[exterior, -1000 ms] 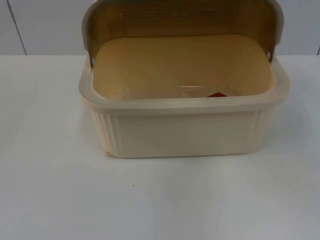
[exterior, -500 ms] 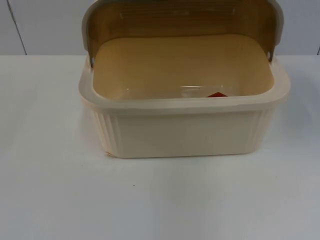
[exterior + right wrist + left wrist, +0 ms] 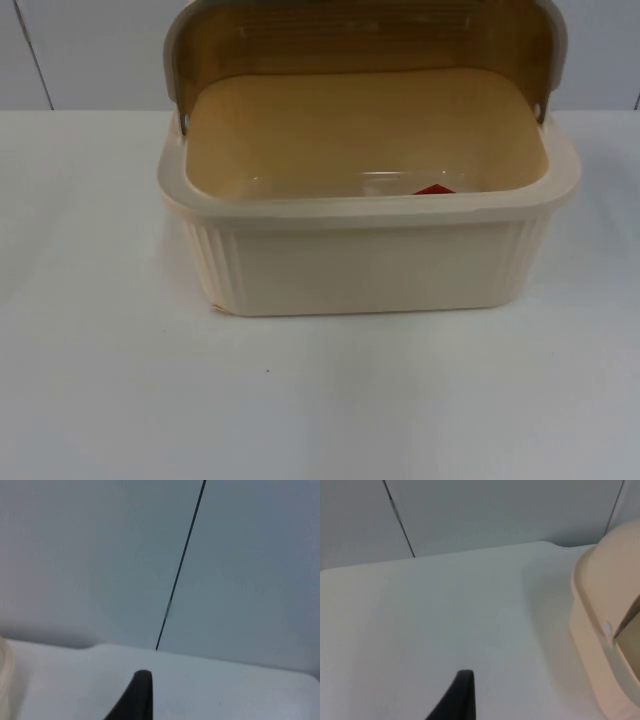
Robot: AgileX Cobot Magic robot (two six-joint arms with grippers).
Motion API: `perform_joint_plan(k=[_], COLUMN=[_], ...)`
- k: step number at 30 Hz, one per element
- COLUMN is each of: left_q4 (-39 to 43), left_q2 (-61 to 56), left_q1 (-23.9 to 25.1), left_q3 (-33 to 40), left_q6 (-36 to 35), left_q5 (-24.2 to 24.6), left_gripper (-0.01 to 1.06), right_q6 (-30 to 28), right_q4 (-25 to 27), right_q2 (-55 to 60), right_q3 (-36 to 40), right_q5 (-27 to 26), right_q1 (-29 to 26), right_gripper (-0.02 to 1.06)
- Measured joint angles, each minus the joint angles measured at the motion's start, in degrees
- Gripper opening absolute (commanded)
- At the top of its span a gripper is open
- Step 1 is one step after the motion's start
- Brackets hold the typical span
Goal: Open the box lid with the left hand, place the block into the box with the right hand, then close the box lid with the left hand.
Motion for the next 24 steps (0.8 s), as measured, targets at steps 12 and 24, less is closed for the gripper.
perform_joint_plan(k=[12, 24], left_q4=[0.0, 0.12], left_q2=[2.24, 14.62], left_q1=[-0.26, -6.49], left_q3=[-0.16, -17.48], left_q6=[0.95, 11.36], left_q5=[-3.42, -4.2], left_gripper=[1.04, 1.04], right_q6=[1.73, 2.72], right_q4=[-0.15, -0.15], right_q2=[1.35, 1.35], right_q3=[0.0, 0.0], right_q5=[0.4, 0.4], right_q1=[0.0, 0.0], right_gripper=[0.93, 0.93])
